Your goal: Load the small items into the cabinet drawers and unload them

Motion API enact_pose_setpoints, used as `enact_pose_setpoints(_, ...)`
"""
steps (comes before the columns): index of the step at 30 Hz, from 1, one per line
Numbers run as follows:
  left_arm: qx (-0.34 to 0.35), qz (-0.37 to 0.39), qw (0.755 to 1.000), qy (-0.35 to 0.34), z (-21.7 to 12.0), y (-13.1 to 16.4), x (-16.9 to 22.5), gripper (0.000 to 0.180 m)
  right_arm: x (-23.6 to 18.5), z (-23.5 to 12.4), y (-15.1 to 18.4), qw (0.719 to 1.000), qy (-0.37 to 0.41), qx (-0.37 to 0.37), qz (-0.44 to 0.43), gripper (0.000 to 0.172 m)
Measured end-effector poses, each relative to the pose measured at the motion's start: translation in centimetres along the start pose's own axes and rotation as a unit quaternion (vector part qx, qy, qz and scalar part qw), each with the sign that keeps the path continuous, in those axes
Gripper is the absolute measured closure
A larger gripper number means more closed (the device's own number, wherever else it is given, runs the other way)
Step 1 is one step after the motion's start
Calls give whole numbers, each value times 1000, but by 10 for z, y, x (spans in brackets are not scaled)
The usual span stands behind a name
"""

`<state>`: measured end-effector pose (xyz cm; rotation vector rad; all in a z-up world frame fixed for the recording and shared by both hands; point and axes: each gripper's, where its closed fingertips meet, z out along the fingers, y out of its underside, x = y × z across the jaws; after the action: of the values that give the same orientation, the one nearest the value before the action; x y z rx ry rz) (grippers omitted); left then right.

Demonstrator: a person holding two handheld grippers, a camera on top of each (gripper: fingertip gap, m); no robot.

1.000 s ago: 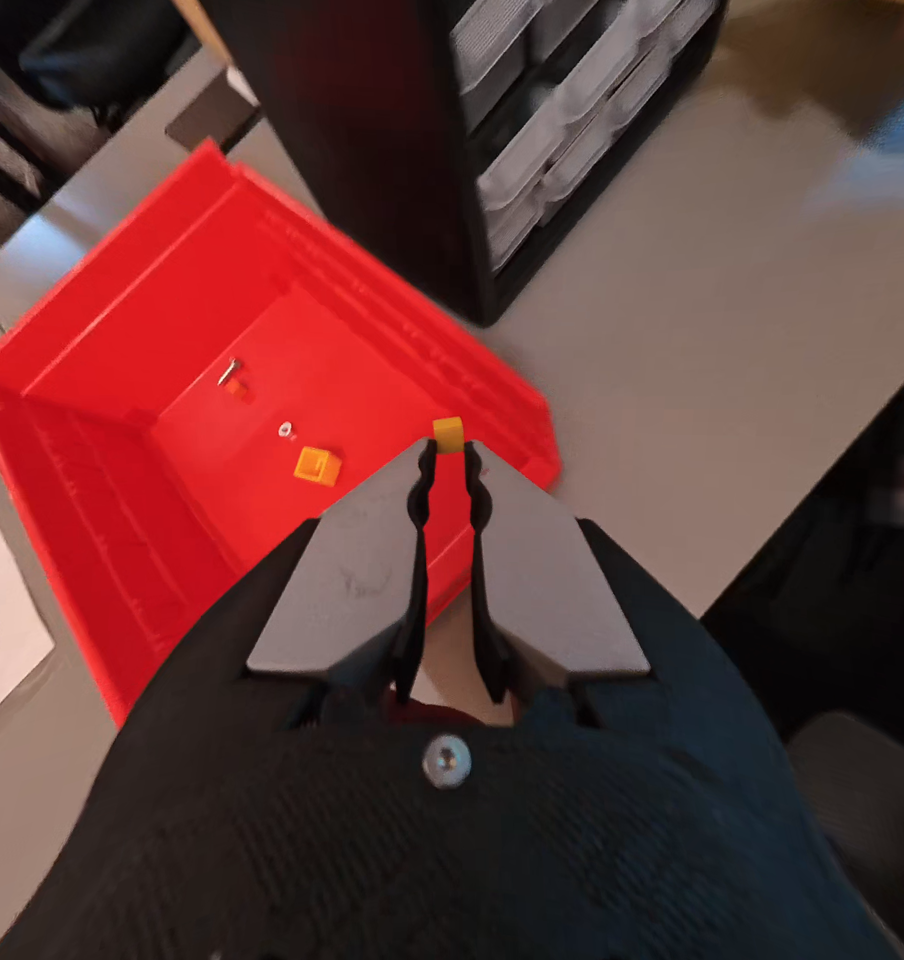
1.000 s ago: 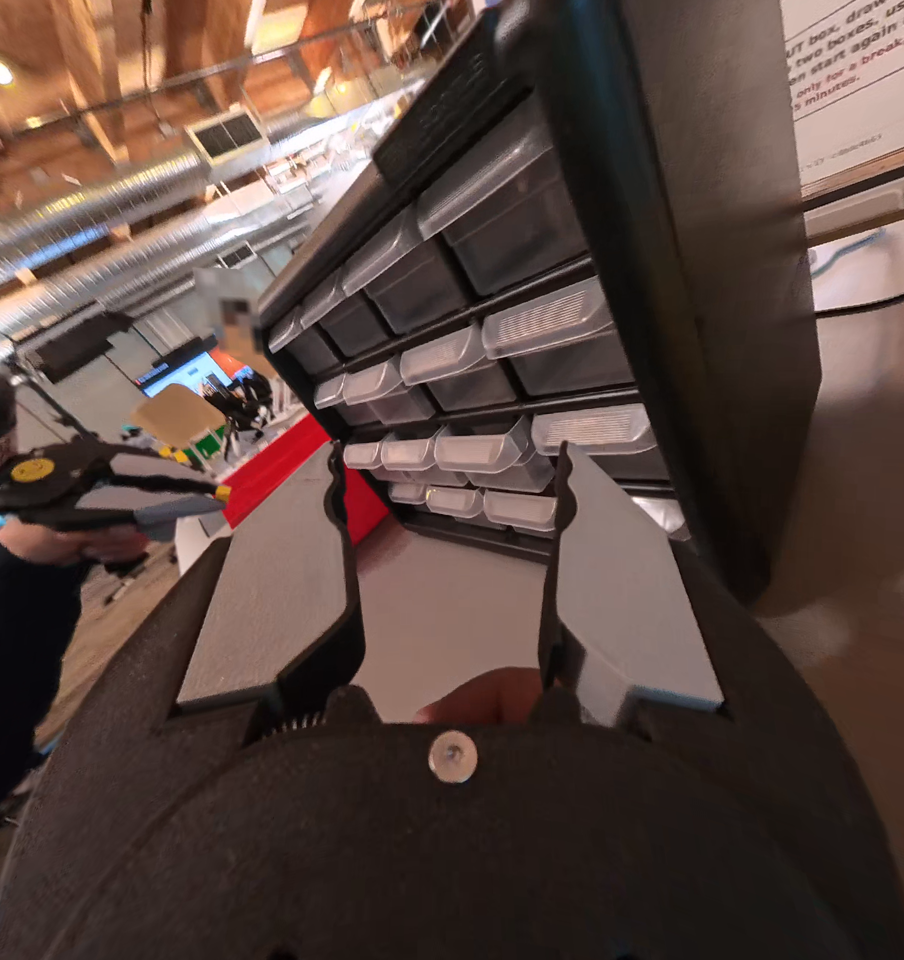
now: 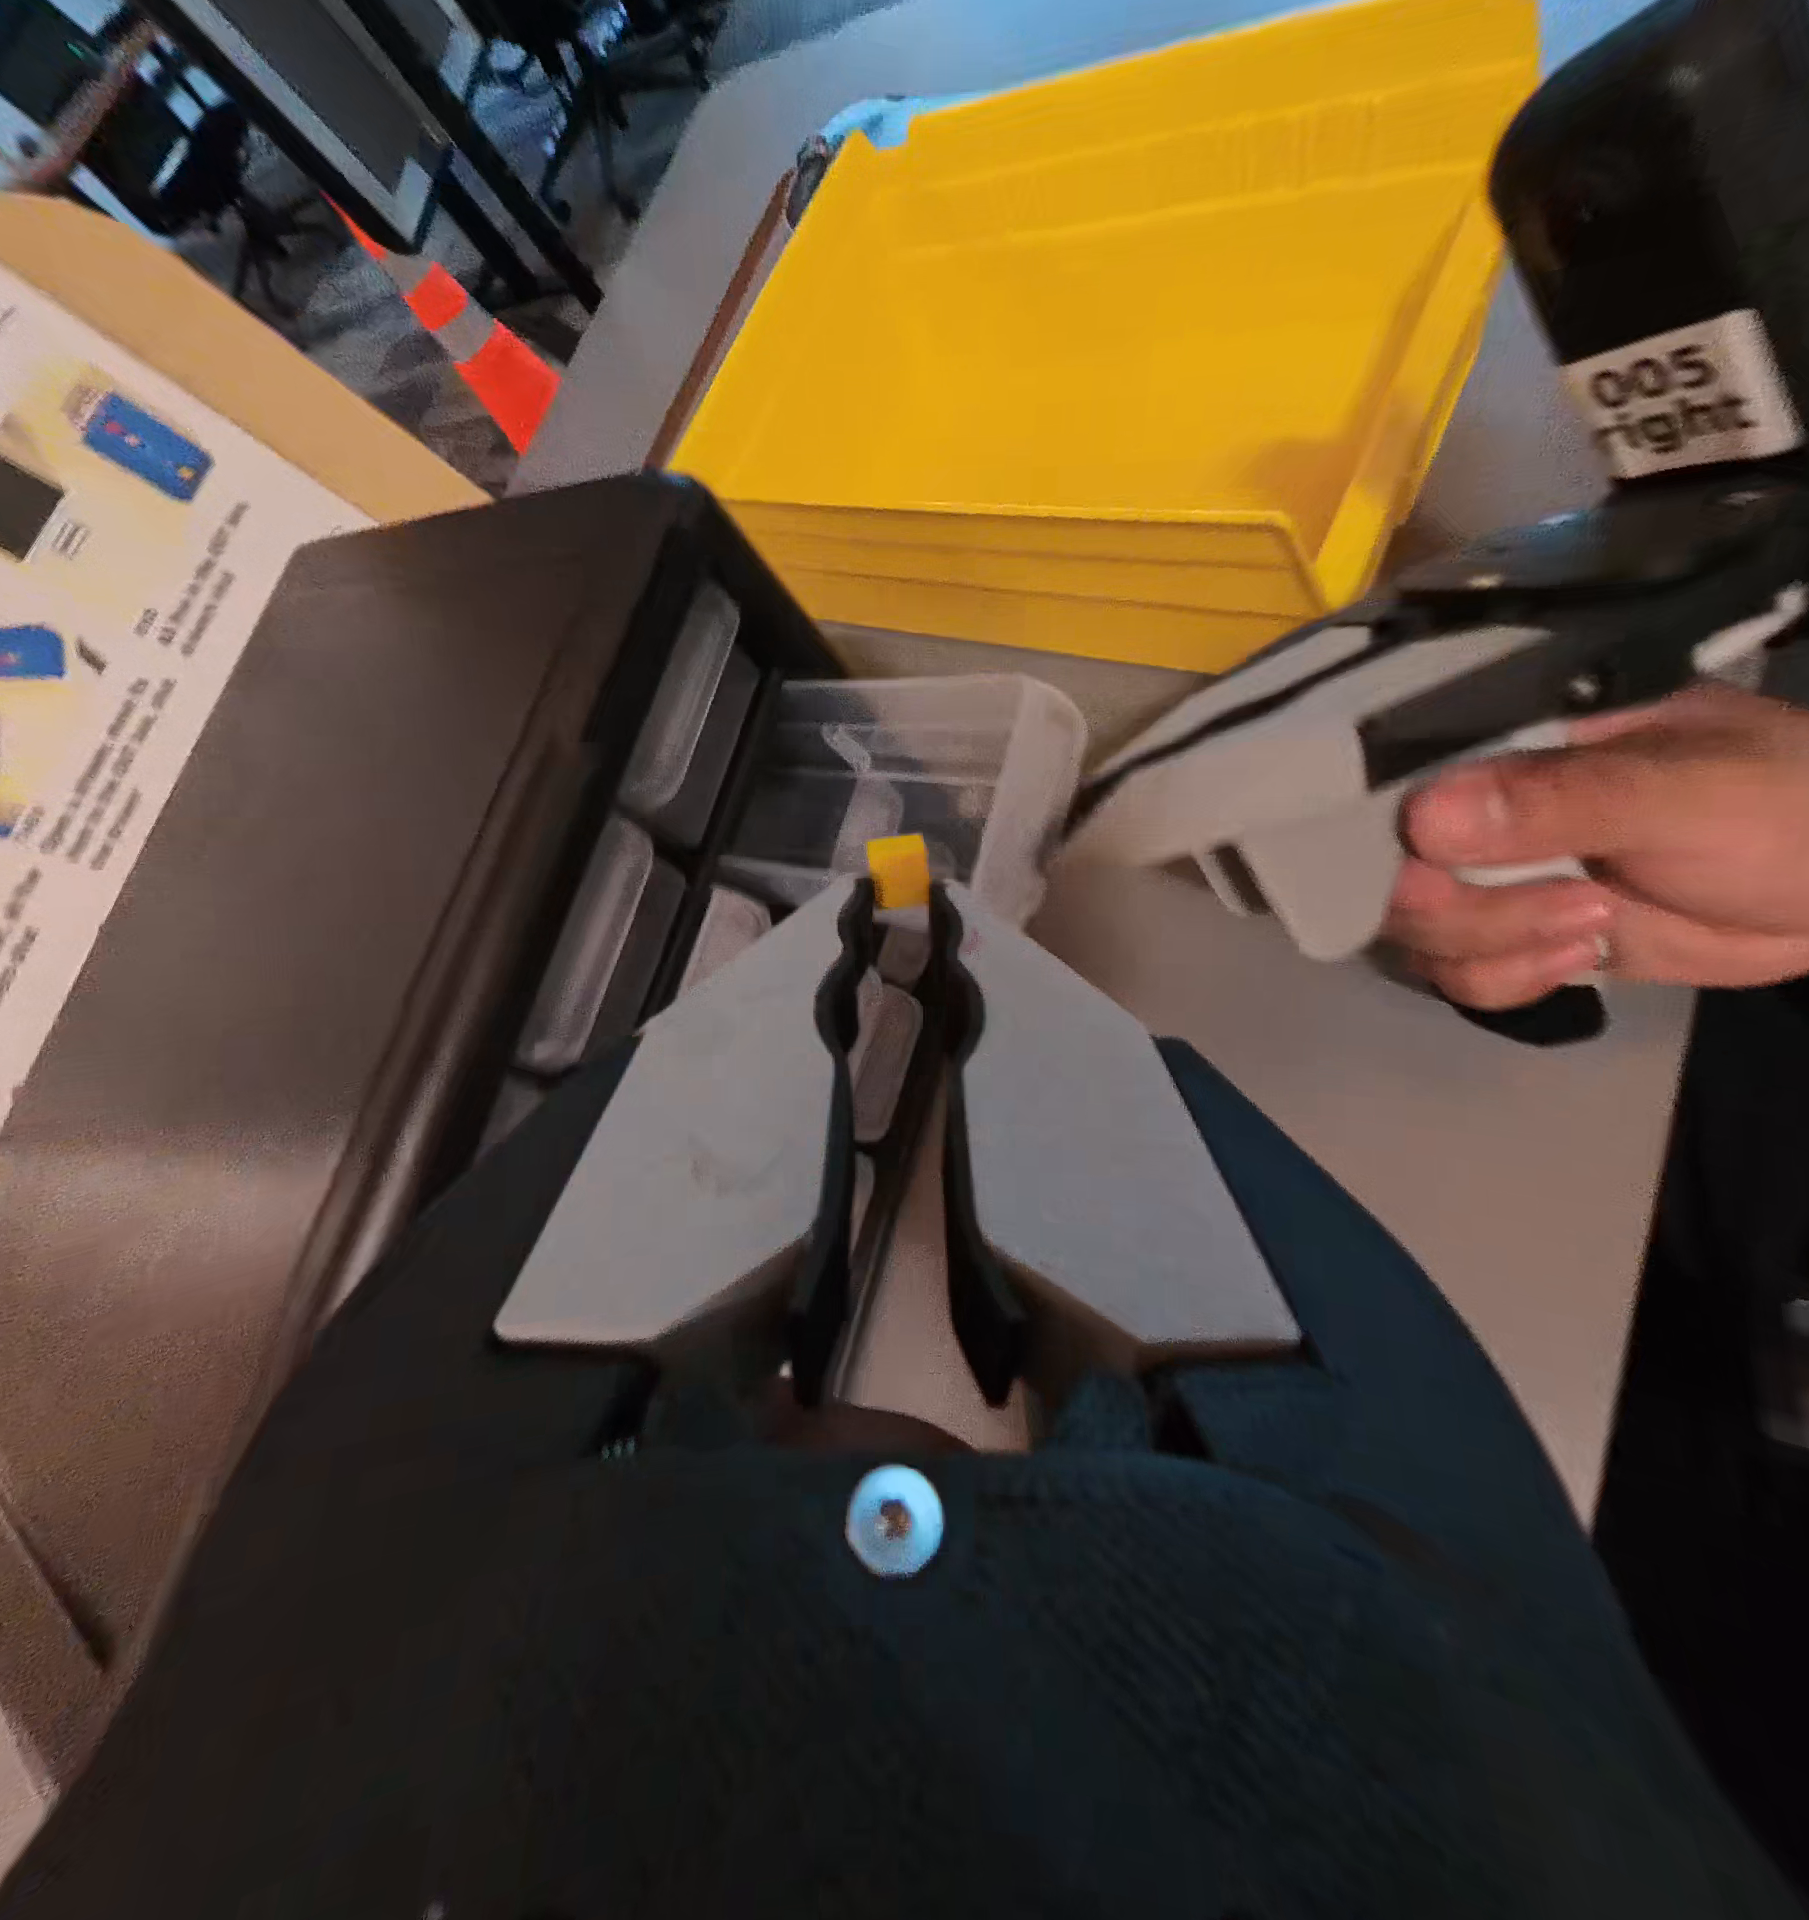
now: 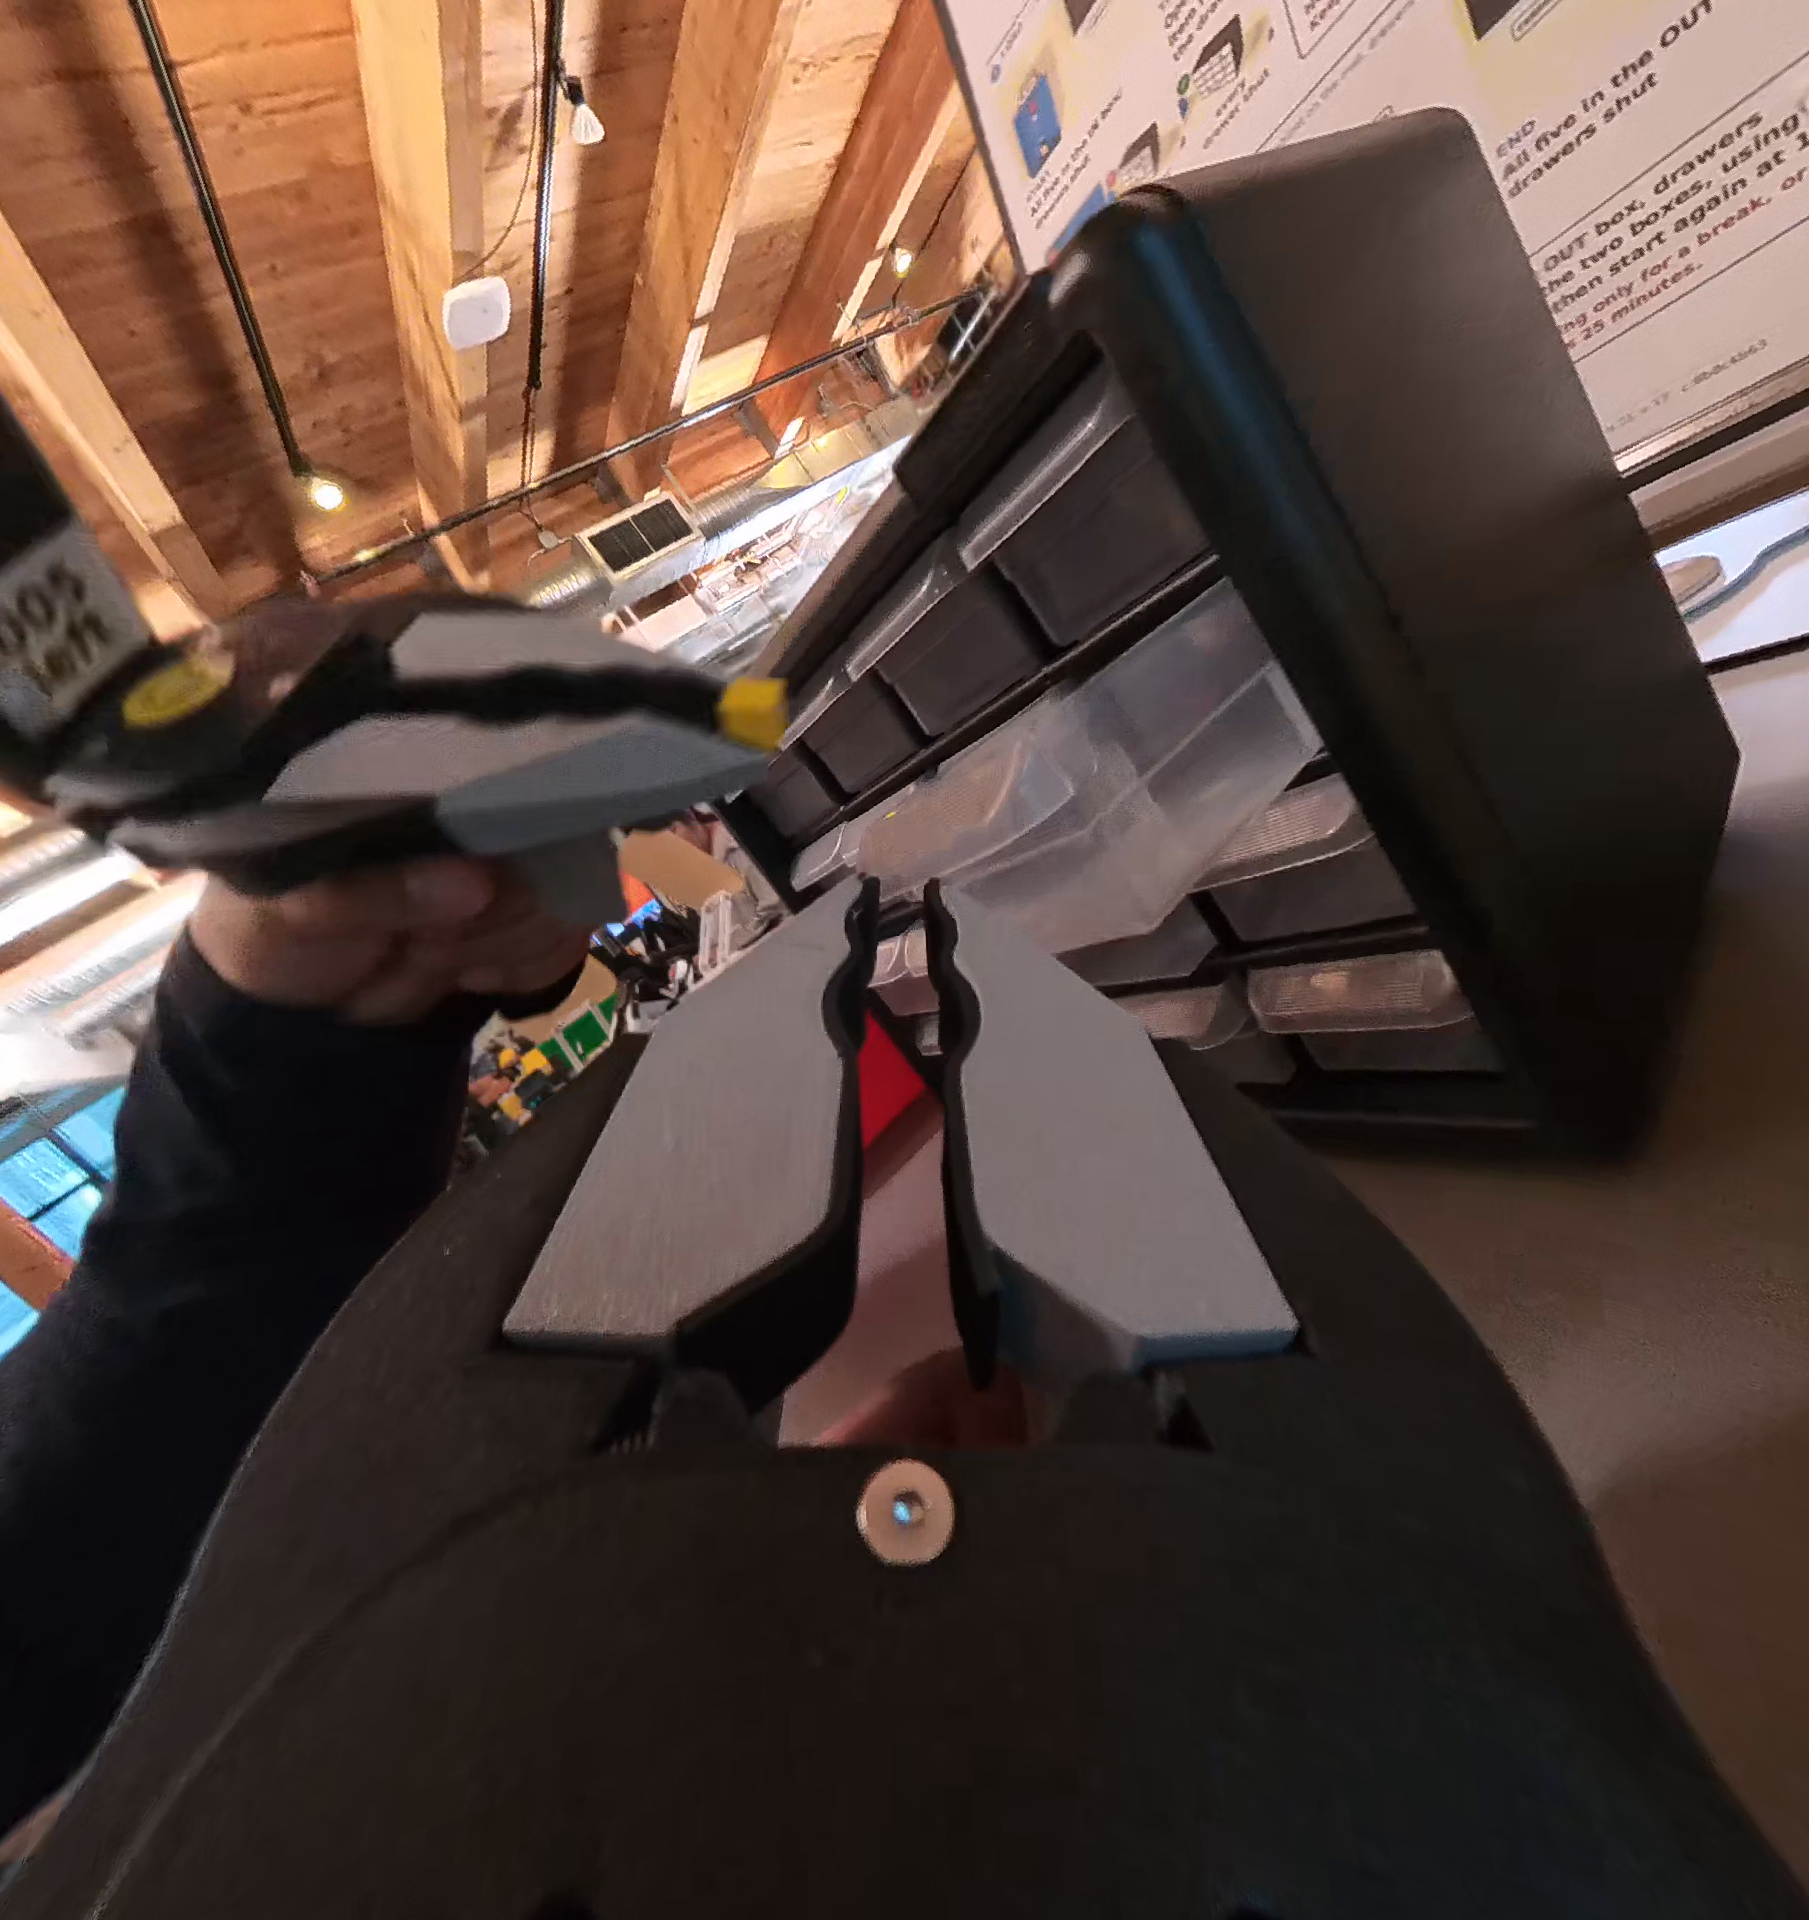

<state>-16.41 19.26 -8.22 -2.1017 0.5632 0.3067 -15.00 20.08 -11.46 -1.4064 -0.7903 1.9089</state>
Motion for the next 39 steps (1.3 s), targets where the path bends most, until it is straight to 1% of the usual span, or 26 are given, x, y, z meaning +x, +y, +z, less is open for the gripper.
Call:
enact_pose_setpoints(2,-30,11,999,6,20,-6,-3,172,-2,0,2,1000,3,-10,-16,167)
enact_pose_setpoints(6,-91,3,996,27,47,1,-7,171,-1,-1,2,999,6,-20,-34,168)
enact_pose_setpoints(7,-95,-5,995,27,50,1,-8,166,0,-1,2,999,6,-21,-37,167)
enact_pose_setpoints(8,-100,-16,994,33,51,1,-8,153,1,-2,1,999,9,-22,-39,168)
enact_pose_setpoints(9,-98,-29,994,36,52,0,-9,145,3,-2,0,999,13,-22,-43,172)
enact_pose_setpoints(11,-82,-44,995,39,51,-4,-9,144,7,-3,-2,998,22,-22,-53,172)
enact_pose_setpoints(15,-63,-62,996,20,39,-3,-15,138,6,-4,0,998,15,-30,-47,172)
enact_pose_setpoints(17,-35,-78,996,7,22,-3,-16,138,1,-7,-1,998,9,-30,-55,172)
enact_pose_setpoints(20,18,-107,994,-27,-16,5,-17,138,2,-9,-9,995,35,-26,-92,172)
enact_pose_setpoints(23,51,-152,985,-64,-48,34,-19,139,5,1,-11,990,52,-36,-125,172)
enact_pose_setpoints(28,33,-227,967,-113,-89,110,-30,138,4,22,-19,981,71,-40,-178,172)
enact_pose_setpoints(30,30,-256,958,-122,-107,136,-34,138,-12,19,-18,982,39,-42,-177,172)
enact_pose_setpoints(32,16,-268,953,-138,-125,161,-35,138,-21,10,-14,978,29,-53,-199,172)
enact_pose_setpoints(36,-10,-281,947,-154,-151,203,-30,137,-3,-6,4,945,100,-142,-277,172)
enact_pose_setpoints(39,-23,-315,938,-146,-158,231,-31,135,11,-5,9,910,146,-209,-327,172)
